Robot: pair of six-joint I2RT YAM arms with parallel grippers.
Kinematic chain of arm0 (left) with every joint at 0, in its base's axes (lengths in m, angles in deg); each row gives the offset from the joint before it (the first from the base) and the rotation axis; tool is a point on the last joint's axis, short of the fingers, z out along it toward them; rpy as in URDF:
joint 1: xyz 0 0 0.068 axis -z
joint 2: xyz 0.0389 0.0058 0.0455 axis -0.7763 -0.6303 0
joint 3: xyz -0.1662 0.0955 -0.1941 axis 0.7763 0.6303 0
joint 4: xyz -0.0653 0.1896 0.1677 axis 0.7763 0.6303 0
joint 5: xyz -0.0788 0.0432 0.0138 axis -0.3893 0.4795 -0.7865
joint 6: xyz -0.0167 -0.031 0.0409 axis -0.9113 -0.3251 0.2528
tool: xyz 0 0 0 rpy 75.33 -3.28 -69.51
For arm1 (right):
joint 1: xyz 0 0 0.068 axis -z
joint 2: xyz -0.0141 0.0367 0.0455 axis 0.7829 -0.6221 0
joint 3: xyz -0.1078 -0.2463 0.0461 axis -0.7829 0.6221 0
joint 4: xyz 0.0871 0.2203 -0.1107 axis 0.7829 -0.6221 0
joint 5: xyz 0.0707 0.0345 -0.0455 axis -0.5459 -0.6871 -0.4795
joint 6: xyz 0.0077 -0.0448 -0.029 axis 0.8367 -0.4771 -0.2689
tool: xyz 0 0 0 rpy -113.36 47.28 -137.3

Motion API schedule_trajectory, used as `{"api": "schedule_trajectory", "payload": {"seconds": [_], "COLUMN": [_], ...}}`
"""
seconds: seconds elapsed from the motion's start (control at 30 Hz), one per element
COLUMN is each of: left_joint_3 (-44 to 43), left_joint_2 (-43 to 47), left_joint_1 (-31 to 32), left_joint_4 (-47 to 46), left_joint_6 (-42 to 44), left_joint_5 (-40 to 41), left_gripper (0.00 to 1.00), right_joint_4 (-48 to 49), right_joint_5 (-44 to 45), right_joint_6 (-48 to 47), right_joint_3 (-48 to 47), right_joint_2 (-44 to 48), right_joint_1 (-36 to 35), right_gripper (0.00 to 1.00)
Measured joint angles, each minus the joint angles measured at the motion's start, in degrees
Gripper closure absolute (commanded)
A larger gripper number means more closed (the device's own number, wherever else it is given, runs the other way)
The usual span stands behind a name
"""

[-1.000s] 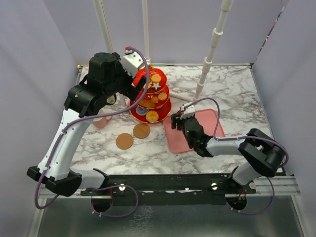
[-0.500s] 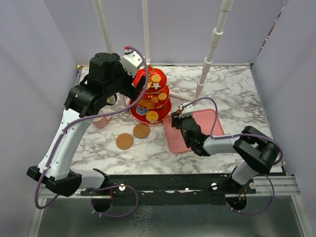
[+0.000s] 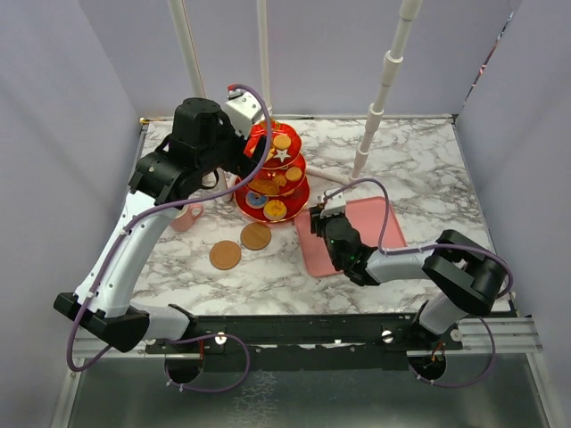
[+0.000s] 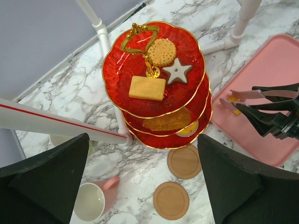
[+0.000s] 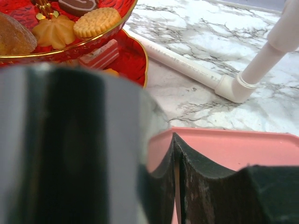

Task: Serve the afternoon tea
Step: Pick up the desert from the tray.

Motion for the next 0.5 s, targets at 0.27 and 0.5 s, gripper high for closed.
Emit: {"api": "schedule_trajectory", "payload": {"seconds": [0.27,0.5], "left_joint_3": [-0.1,-0.1], "left_joint_2": [-1.0,-2.2], "left_joint_1": [0.0,0.0], "left_joint_4": [-0.8,-0.8], "left_joint_6": [-1.0,-1.3], "left_joint_5": [0.0,0.0], "left_gripper": [0.01,0.01], "right_joint_4": [-5.9,-10.3], "right_joint_5": [0.7,-1.0], "right_joint_6": [-4.5,-10.2], "right_joint_3": [0.8,-7.8], "right_joint_2": [10.5,17.9], "right_joint_1": [0.0,0.1], "right_gripper": [0.77,0.82]}}
